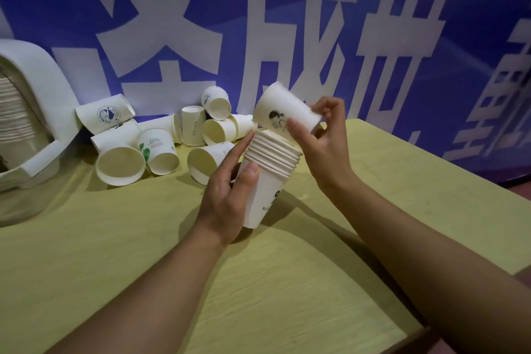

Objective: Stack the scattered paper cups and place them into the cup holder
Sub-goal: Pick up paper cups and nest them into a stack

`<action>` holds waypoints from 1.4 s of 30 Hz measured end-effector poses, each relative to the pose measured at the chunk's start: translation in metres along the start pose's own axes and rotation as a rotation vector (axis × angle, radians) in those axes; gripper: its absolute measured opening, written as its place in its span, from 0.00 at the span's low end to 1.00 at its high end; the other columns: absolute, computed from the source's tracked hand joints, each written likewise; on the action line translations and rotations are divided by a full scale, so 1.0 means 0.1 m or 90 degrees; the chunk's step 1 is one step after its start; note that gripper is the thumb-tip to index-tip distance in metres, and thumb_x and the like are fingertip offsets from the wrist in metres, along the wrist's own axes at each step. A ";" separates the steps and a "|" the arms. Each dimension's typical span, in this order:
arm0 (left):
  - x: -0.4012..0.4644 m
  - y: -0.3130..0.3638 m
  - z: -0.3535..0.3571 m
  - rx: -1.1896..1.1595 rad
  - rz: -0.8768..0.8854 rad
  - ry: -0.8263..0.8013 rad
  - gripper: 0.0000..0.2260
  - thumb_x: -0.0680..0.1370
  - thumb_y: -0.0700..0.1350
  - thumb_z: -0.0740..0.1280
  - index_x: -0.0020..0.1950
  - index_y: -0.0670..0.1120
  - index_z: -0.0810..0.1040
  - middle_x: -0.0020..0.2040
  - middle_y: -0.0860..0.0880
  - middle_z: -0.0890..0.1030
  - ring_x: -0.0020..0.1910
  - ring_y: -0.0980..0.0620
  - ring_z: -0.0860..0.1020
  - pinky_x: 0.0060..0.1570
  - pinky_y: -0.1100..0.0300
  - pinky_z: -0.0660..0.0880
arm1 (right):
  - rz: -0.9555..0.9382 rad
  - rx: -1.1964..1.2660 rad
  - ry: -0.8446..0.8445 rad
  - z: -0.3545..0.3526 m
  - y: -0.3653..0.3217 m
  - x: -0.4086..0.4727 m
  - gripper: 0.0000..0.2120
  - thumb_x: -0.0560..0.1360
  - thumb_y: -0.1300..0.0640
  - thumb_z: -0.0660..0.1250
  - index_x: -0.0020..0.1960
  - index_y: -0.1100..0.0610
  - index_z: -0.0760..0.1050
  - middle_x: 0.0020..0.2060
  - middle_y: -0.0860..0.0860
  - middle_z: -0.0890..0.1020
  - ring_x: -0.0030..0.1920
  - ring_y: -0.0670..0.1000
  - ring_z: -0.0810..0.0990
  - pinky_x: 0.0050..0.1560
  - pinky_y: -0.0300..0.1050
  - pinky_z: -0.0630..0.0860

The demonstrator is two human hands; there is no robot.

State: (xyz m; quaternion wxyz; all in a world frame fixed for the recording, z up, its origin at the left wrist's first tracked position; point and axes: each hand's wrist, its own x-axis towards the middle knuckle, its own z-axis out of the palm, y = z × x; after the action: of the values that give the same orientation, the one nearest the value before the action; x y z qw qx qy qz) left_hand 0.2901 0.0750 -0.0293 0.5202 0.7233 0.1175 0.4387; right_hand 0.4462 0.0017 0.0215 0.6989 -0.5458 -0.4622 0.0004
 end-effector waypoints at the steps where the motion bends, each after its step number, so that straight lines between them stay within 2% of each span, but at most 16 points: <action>1: 0.00 0.00 0.00 -0.001 -0.001 0.002 0.22 0.79 0.55 0.60 0.74 0.64 0.68 0.67 0.60 0.77 0.63 0.58 0.77 0.60 0.55 0.77 | 0.013 0.023 -0.004 0.03 0.00 -0.01 0.18 0.71 0.53 0.72 0.54 0.48 0.66 0.54 0.48 0.72 0.54 0.51 0.79 0.43 0.42 0.82; 4: 0.00 0.01 0.01 -0.003 -0.012 0.003 0.22 0.78 0.55 0.60 0.73 0.63 0.69 0.63 0.61 0.80 0.60 0.59 0.79 0.57 0.58 0.77 | 0.032 0.047 0.000 0.11 -0.03 -0.05 0.08 0.75 0.50 0.67 0.46 0.52 0.69 0.46 0.43 0.77 0.48 0.46 0.81 0.41 0.44 0.82; 7: 0.01 -0.01 0.01 -0.005 -0.011 0.019 0.23 0.78 0.56 0.60 0.74 0.62 0.67 0.62 0.59 0.80 0.58 0.57 0.80 0.55 0.56 0.77 | 0.056 0.069 -0.004 0.16 -0.06 -0.07 0.06 0.79 0.55 0.67 0.49 0.54 0.70 0.43 0.40 0.78 0.45 0.42 0.80 0.46 0.50 0.82; 8: 0.01 -0.01 0.01 -0.007 -0.011 0.022 0.23 0.78 0.56 0.59 0.74 0.62 0.67 0.62 0.58 0.80 0.58 0.57 0.80 0.55 0.55 0.77 | 0.062 0.075 -0.003 0.16 -0.07 -0.07 0.07 0.79 0.56 0.67 0.53 0.53 0.70 0.46 0.42 0.77 0.45 0.39 0.80 0.46 0.46 0.82; 10: 0.01 -0.01 0.01 -0.008 -0.013 0.022 0.23 0.78 0.56 0.59 0.74 0.62 0.66 0.63 0.57 0.80 0.57 0.58 0.80 0.53 0.57 0.77 | 0.056 0.053 -0.003 0.17 -0.08 -0.07 0.19 0.78 0.55 0.68 0.65 0.44 0.65 0.55 0.47 0.75 0.47 0.36 0.79 0.44 0.36 0.80; 12: 0.01 -0.02 0.01 -0.010 -0.015 0.020 0.23 0.78 0.56 0.59 0.74 0.63 0.66 0.63 0.58 0.80 0.56 0.58 0.80 0.51 0.59 0.77 | 0.053 0.025 -0.026 0.16 -0.08 -0.07 0.26 0.78 0.52 0.68 0.70 0.37 0.60 0.62 0.48 0.73 0.51 0.37 0.79 0.45 0.33 0.80; 16: 0.01 -0.01 0.01 -0.012 -0.012 0.023 0.22 0.78 0.55 0.60 0.73 0.62 0.68 0.62 0.61 0.80 0.58 0.61 0.79 0.52 0.65 0.76 | 0.070 0.035 -0.047 0.16 -0.07 -0.05 0.27 0.78 0.48 0.67 0.73 0.36 0.62 0.67 0.47 0.71 0.59 0.46 0.78 0.53 0.46 0.82; 19: 0.02 -0.01 0.02 -0.014 -0.016 0.027 0.22 0.78 0.55 0.60 0.72 0.63 0.67 0.62 0.61 0.80 0.59 0.62 0.79 0.52 0.67 0.75 | 0.061 0.036 -0.055 0.17 -0.08 -0.06 0.29 0.80 0.54 0.66 0.74 0.35 0.58 0.65 0.44 0.71 0.55 0.41 0.79 0.47 0.38 0.81; 22: 0.02 -0.03 0.03 -0.006 -0.018 0.042 0.24 0.78 0.56 0.59 0.75 0.60 0.66 0.62 0.60 0.80 0.58 0.59 0.79 0.56 0.57 0.77 | 0.048 0.022 -0.074 0.18 -0.08 -0.08 0.27 0.80 0.57 0.65 0.72 0.36 0.60 0.63 0.41 0.71 0.51 0.31 0.77 0.43 0.30 0.77; 26: 0.03 -0.03 0.03 0.037 -0.005 0.105 0.26 0.78 0.59 0.55 0.77 0.63 0.57 0.60 0.64 0.77 0.51 0.59 0.80 0.49 0.50 0.79 | 0.026 -0.038 -0.094 0.24 -0.10 -0.14 0.16 0.79 0.51 0.63 0.66 0.41 0.72 0.66 0.46 0.72 0.60 0.40 0.75 0.53 0.34 0.77; 29: 0.00 0.06 -0.02 0.002 -0.029 0.193 0.26 0.76 0.59 0.56 0.74 0.69 0.57 0.68 0.51 0.74 0.55 0.51 0.79 0.49 0.50 0.79 | 0.023 -0.081 -0.152 0.33 -0.14 -0.21 0.13 0.82 0.56 0.62 0.64 0.49 0.78 0.66 0.45 0.74 0.64 0.36 0.71 0.55 0.28 0.73; 32: -0.04 0.19 -0.07 -0.010 -0.083 0.243 0.26 0.74 0.66 0.59 0.71 0.71 0.57 0.65 0.51 0.76 0.52 0.52 0.79 0.46 0.54 0.78 | 0.020 -0.131 -0.205 0.48 -0.24 -0.21 0.16 0.81 0.57 0.64 0.67 0.48 0.77 0.64 0.44 0.77 0.61 0.38 0.73 0.54 0.30 0.72; 34: -0.03 0.25 -0.15 0.009 -0.122 0.273 0.24 0.80 0.64 0.60 0.74 0.67 0.57 0.65 0.50 0.75 0.49 0.55 0.78 0.42 0.58 0.75 | 0.028 -0.155 -0.232 0.59 -0.30 -0.21 0.18 0.81 0.56 0.64 0.69 0.45 0.74 0.64 0.43 0.77 0.61 0.41 0.74 0.54 0.32 0.71; 37: -0.02 0.30 -0.45 0.038 -0.139 0.273 0.22 0.81 0.61 0.60 0.75 0.63 0.60 0.64 0.50 0.75 0.49 0.53 0.79 0.39 0.60 0.75 | 0.052 -0.176 -0.238 0.71 -0.31 -0.19 0.22 0.80 0.57 0.65 0.72 0.45 0.71 0.65 0.44 0.77 0.64 0.45 0.74 0.60 0.43 0.73; 41: -0.18 0.38 -0.97 0.053 -0.104 0.267 0.16 0.81 0.60 0.64 0.67 0.68 0.65 0.57 0.53 0.79 0.48 0.53 0.81 0.40 0.60 0.79 | 0.048 -0.316 -0.259 0.82 -0.26 -0.07 0.30 0.78 0.63 0.67 0.74 0.43 0.66 0.67 0.44 0.76 0.62 0.45 0.74 0.48 0.31 0.71; 42: -0.23 0.38 -1.08 0.057 -0.099 0.265 0.16 0.79 0.61 0.65 0.65 0.71 0.66 0.57 0.55 0.79 0.50 0.54 0.82 0.43 0.59 0.79 | 0.044 -0.367 -0.282 0.85 -0.24 -0.04 0.30 0.78 0.63 0.67 0.75 0.43 0.66 0.68 0.45 0.75 0.62 0.46 0.74 0.48 0.32 0.70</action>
State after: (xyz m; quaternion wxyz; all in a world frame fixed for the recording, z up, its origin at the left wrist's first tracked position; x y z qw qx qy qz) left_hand 0.1841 0.1146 -0.0003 0.4843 0.6282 0.2973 0.5315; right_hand 0.3769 0.0555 0.0353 0.3987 -0.7222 -0.5651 0.0118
